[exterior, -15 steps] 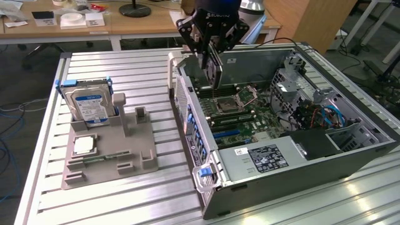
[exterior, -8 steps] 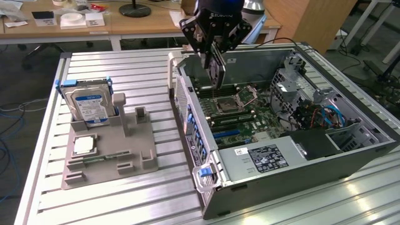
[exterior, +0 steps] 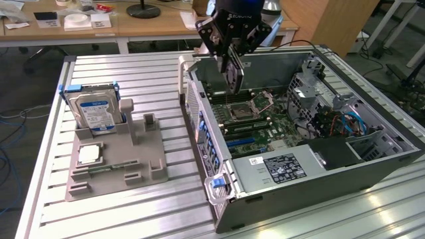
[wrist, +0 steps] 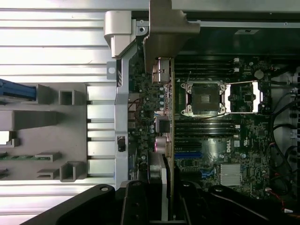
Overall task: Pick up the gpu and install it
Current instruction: 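Pick up the gpu and move the gpu toward the slot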
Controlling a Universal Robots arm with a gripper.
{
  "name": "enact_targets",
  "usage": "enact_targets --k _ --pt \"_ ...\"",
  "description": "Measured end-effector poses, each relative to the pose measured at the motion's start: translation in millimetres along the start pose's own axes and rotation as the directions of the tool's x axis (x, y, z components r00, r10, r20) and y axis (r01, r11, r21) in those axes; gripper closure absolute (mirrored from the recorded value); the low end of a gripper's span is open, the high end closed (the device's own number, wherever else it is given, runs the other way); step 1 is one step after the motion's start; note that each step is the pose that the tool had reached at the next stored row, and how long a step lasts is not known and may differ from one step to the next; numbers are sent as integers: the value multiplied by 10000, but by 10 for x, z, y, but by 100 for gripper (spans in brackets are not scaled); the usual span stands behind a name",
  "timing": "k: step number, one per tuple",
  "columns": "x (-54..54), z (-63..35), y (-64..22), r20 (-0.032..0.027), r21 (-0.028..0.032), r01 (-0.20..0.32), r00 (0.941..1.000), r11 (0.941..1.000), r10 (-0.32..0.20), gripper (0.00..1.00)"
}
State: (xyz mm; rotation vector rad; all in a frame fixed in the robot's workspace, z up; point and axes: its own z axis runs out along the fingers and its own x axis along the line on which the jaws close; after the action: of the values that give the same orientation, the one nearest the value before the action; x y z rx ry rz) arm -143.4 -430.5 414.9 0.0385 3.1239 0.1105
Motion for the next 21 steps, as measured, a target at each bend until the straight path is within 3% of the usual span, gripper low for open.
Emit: enact_targets --k 21 --pt "-228 7 5 1 0 -1 10000 10000 1 72"
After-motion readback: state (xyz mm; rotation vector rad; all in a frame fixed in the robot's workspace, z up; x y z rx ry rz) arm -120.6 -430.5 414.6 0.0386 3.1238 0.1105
